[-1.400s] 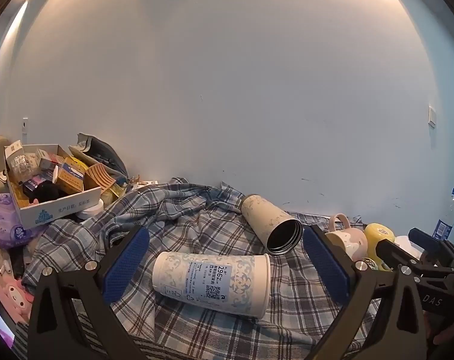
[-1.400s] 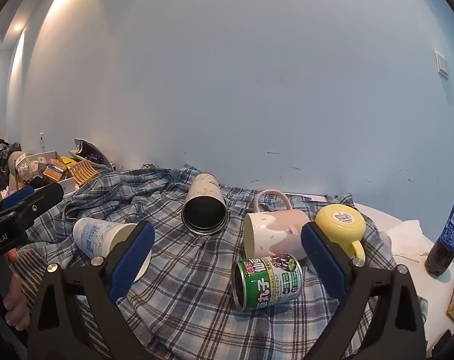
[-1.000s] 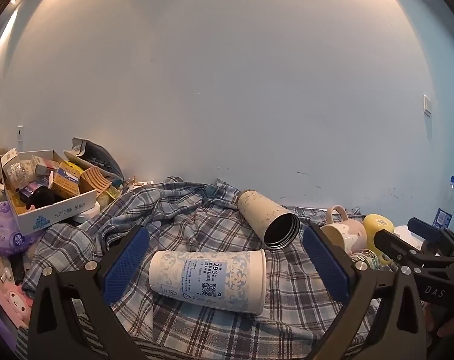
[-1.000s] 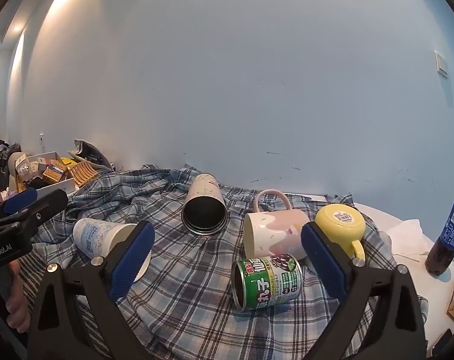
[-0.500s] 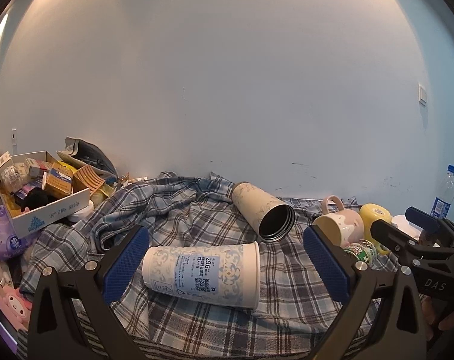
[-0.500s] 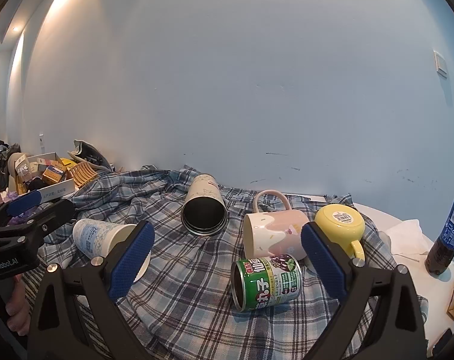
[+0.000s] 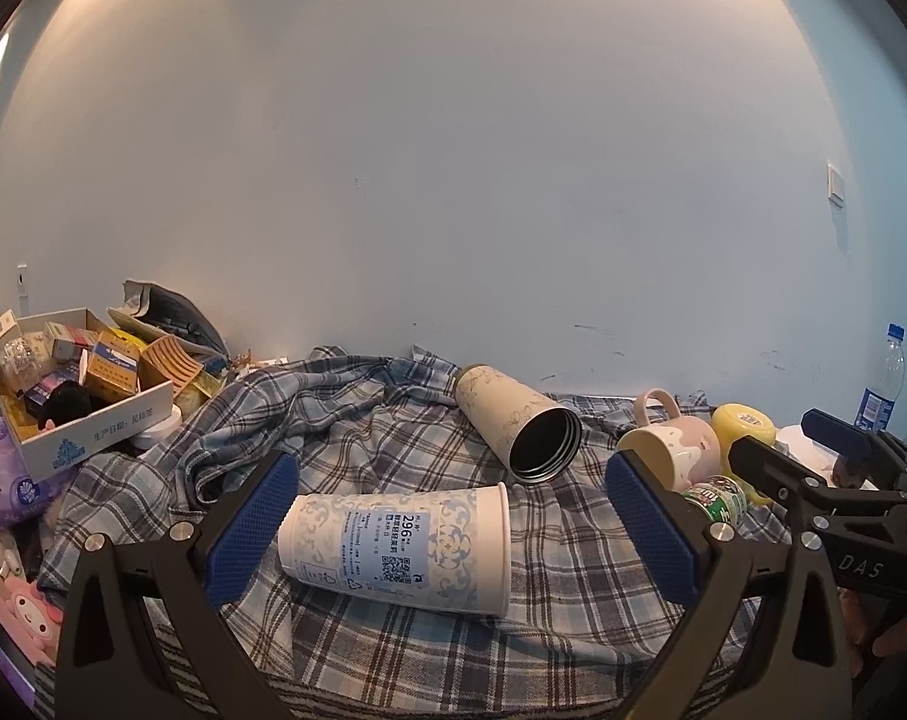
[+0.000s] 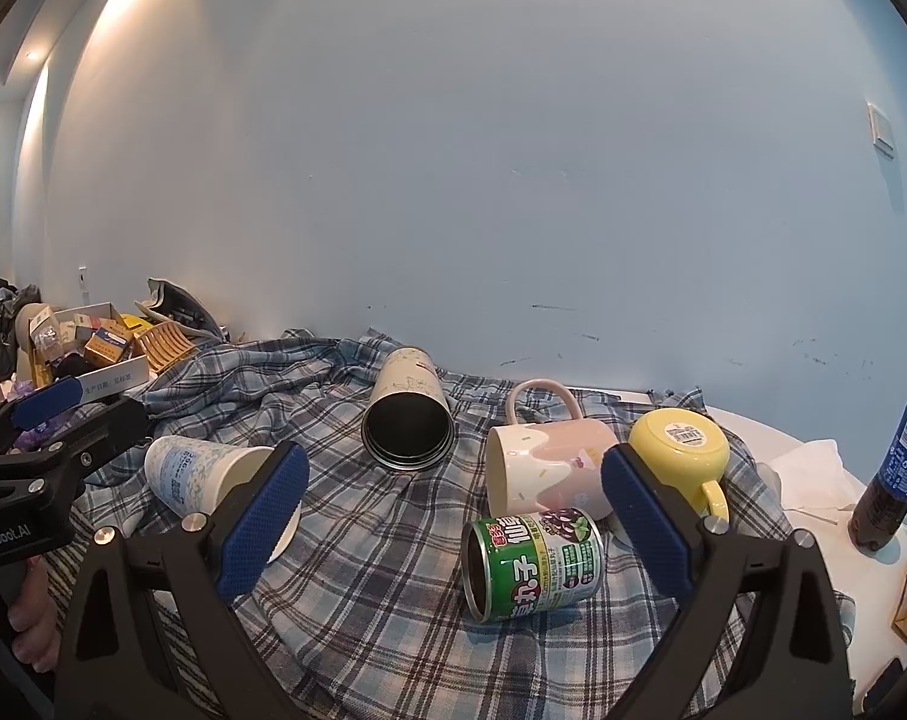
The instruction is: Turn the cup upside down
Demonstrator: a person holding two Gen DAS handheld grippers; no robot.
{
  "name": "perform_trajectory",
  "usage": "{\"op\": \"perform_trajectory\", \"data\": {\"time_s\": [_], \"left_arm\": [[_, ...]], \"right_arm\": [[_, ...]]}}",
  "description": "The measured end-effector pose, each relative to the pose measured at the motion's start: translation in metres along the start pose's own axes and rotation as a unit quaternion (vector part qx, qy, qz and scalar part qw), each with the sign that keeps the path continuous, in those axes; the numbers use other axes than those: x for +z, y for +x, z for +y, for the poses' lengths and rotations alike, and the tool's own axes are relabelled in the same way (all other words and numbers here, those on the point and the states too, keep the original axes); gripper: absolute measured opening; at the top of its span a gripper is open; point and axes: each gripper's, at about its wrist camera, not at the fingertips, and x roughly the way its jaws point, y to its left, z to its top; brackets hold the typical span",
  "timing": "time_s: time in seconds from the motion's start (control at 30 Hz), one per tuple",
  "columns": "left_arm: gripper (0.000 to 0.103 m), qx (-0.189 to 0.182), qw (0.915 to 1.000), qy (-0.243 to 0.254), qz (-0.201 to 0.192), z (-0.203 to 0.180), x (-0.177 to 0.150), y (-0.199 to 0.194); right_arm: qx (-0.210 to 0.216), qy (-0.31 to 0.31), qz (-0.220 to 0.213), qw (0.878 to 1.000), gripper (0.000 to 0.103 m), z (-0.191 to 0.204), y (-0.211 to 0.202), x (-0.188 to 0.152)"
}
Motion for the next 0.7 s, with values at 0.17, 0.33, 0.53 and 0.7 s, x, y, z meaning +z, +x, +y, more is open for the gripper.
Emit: {"op": "perform_trajectory", "data": {"time_s": [0.17,0.33,0.53,0.7], "left_arm": [[0.103,0.000,1.0000,-0.003,0.000,0.0012,0.0005,0.0003],[0.103,0.000,1.0000,0.006,-0.001,-0.0014,0.0007,0.0006],[0.103,0.000,1.0000,0.007,-0.003,-0.0025,0.0000,-0.0001],[0.103,-0.002,1.0000,0.005,-0.001,-0.0014,0.0001,-0.0008]], "right_arm": [[0.000,0.000,0.000,1.000,0.098,0.0003,0.0000,-0.0002],[-0.001,0.000,0.001,1.000,0.098,0.0001,0.0004,-0.0002],[-0.001,-0.001,0.002,1.000,0.098,0.0004,0.0004,-0.0016],[-0.001,-0.001,0.002,1.000,0.098,0.0003,0.0005,-0.0016]]}}
